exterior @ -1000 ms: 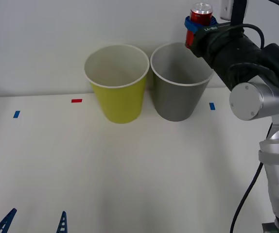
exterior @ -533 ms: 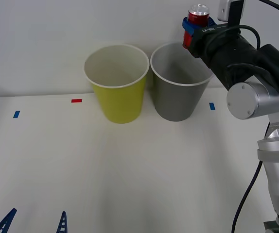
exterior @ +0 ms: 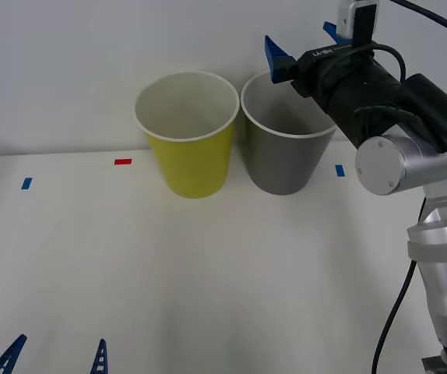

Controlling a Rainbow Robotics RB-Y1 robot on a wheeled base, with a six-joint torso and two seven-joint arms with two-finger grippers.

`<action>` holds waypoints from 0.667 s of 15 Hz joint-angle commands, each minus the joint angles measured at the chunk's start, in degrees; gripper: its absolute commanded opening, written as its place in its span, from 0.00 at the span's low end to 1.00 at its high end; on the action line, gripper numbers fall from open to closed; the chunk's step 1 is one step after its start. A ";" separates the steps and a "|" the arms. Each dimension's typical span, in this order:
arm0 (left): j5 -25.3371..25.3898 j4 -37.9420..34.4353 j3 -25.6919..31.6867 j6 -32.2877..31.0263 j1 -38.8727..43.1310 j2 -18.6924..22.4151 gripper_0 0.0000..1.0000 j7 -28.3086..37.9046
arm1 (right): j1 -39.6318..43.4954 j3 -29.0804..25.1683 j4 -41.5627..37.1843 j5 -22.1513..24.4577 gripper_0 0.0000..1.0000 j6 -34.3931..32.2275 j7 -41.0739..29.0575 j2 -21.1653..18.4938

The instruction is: Put cans in the gray bin and PET bottles in the light green bin.

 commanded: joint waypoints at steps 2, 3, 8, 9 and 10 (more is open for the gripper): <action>0.00 0.00 0.00 0.00 0.00 0.00 1.00 0.00 | -0.03 0.50 -0.01 0.14 1.00 0.02 0.29 0.02; 0.00 0.00 0.00 0.00 0.00 0.00 1.00 0.00 | -0.03 0.41 -0.01 0.14 1.00 0.02 0.46 -0.07; 0.00 0.00 0.00 0.00 0.00 0.00 1.00 0.00 | 7.79 -3.37 -12.22 1.20 1.00 4.67 0.55 0.89; 0.00 0.00 0.00 0.00 0.00 0.00 1.00 0.00 | 10.08 -4.34 -15.91 1.20 1.00 6.87 0.37 1.33; 0.00 0.00 0.00 0.00 0.00 0.00 1.00 0.00 | 13.07 -5.04 -19.69 1.20 1.00 7.75 0.02 1.95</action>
